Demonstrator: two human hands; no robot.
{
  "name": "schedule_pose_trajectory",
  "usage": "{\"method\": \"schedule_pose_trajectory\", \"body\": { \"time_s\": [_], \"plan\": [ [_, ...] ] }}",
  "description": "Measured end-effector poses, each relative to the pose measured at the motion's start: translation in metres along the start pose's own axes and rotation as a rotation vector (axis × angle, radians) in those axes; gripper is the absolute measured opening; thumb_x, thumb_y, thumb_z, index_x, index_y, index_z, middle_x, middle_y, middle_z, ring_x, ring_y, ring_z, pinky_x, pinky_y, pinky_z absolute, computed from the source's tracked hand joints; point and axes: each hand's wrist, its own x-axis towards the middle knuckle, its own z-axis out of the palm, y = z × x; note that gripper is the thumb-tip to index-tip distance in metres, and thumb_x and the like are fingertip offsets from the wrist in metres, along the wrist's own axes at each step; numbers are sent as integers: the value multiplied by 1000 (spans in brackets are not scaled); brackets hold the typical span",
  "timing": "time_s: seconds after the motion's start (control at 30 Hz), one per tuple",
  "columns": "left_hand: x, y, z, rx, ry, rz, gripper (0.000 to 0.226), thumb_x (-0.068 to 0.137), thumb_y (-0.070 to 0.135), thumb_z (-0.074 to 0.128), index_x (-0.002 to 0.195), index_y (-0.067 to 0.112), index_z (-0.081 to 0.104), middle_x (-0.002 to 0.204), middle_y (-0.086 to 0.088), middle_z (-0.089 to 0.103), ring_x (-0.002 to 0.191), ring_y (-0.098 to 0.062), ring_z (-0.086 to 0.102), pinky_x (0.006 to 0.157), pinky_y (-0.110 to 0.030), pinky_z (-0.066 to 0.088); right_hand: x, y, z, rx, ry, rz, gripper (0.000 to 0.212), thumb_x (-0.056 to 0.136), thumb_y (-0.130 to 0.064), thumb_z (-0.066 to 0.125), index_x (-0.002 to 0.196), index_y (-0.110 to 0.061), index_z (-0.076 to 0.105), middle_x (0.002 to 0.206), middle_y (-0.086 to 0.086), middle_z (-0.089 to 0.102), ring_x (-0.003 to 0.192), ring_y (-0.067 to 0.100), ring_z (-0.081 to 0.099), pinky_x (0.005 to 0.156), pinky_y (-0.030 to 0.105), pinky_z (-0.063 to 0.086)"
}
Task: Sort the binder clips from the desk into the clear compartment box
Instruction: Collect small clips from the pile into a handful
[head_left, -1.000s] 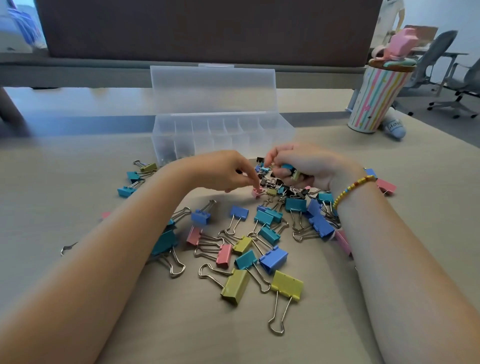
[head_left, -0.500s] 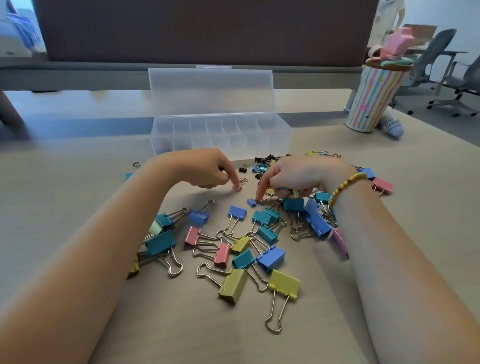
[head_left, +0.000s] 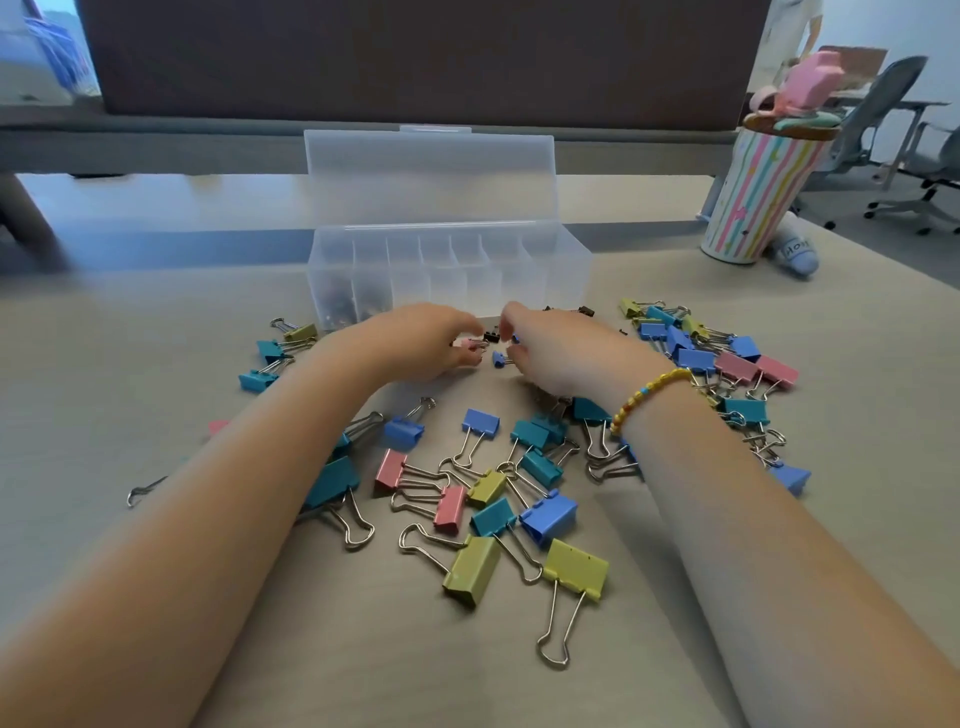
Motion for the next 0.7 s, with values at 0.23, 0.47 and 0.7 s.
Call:
{"method": "schedule_pose_trajectory", "body": {
  "time_s": [0.23,0.47,0.7],
  "plan": [
    [-3,-2,-3,6,-17,-1,41,95,31,47,134,20,47,127,-7,55,108,-23,50,88,-29,38,3,-8,5,-150,3,-16,32,99,-24,41,131,-15,39,122,10,56,106,27,54,74,32,39],
    [2,-5,1,37,-22,-42,33,96,33,47,122,13,45,116,-11,58,88,-18,43,77,-28,36,7,-9,7,-136,32,-35,27,99,-25,41,124,-15,43,116,10,58,97,25,53,72,32,39],
    [-1,-4,-2,15,-29,-57,32,98,31,40,110,4,52,95,-11,53,82,-22,44,69,-27,33,12,-2,10,227,103,24,26,101,-23,34,116,-3,40,102,16,60,83,27,53,66,32,40]
  ]
}}
